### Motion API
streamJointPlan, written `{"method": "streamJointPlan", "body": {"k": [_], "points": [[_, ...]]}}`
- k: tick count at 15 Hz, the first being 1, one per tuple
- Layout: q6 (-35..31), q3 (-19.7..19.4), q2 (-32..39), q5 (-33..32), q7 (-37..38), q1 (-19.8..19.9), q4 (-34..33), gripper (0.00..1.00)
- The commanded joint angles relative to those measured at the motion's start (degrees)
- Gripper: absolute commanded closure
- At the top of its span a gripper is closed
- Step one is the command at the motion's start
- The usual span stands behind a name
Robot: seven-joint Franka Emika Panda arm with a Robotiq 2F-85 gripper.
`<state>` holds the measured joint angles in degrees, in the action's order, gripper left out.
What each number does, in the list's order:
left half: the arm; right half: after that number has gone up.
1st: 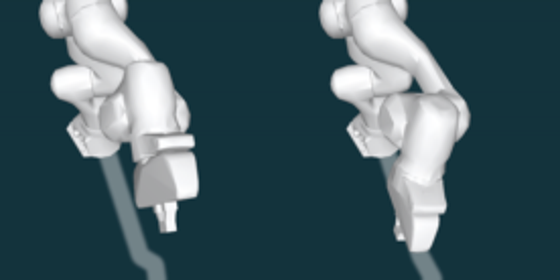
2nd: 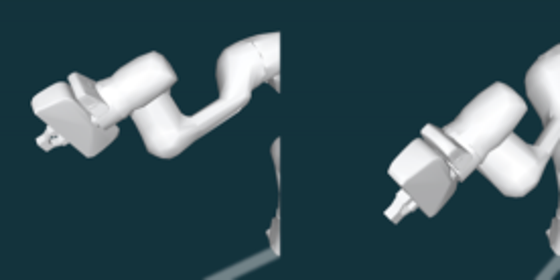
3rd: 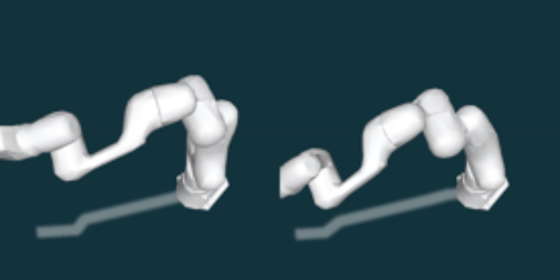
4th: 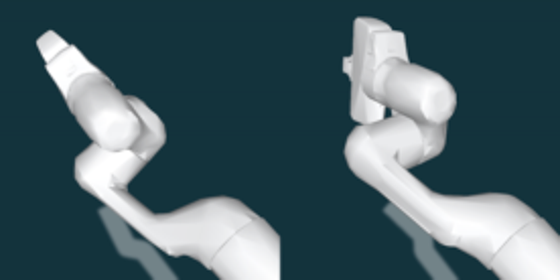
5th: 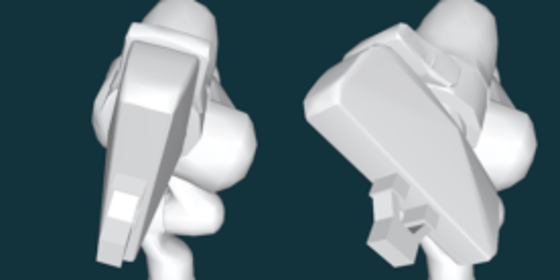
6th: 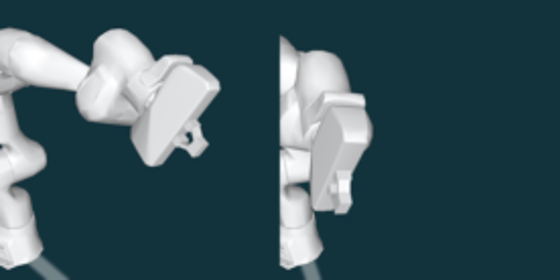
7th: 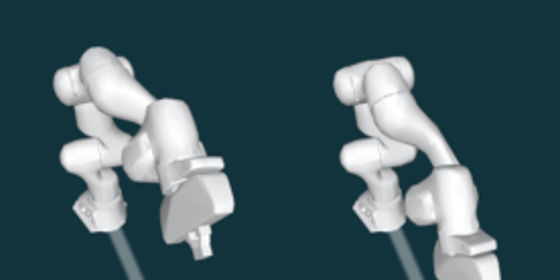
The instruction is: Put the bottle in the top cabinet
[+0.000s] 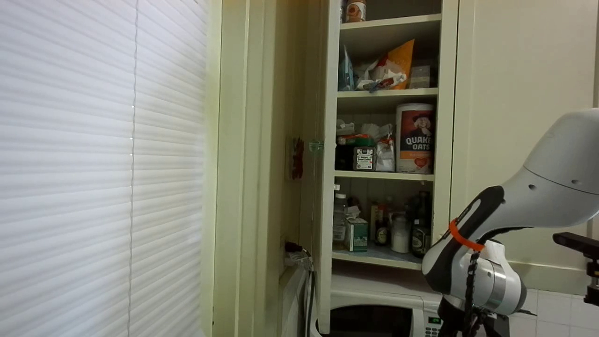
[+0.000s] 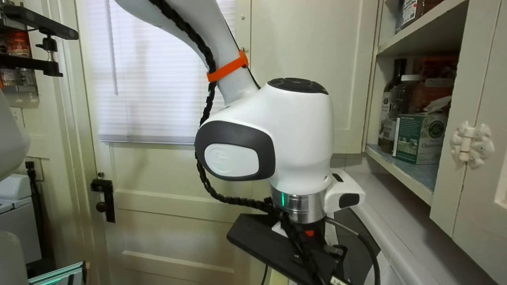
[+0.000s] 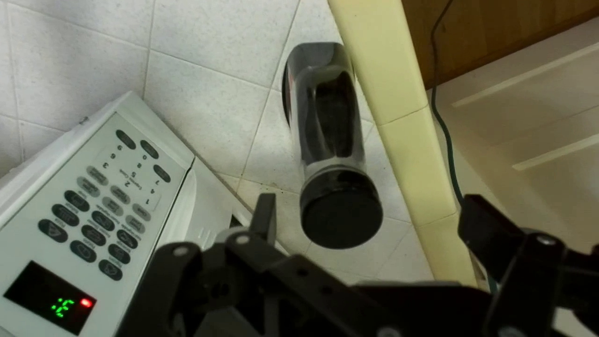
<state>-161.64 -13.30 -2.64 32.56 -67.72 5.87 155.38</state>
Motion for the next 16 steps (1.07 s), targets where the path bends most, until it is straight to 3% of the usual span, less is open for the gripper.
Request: {"method": "streamJointPlan", "body": {"k": [1,10,11,13,16], "points": [[-1.8,-0.2,1.1,6.8,-6.3,-0.9,0.1,0.00],[-4.0,0.5,5.1,13.5,-13.6,-0.7,-1.7,0.00],[-4.5,0.8,5.4,14.6,-14.5,-0.8,-1.9,0.25],[-5.9,1.2,6.3,16.4,-16.1,-0.8,-2.3,0.34],[-7.2,2.1,7.2,18.5,-17.9,-0.7,-2.8,0.58]]}}
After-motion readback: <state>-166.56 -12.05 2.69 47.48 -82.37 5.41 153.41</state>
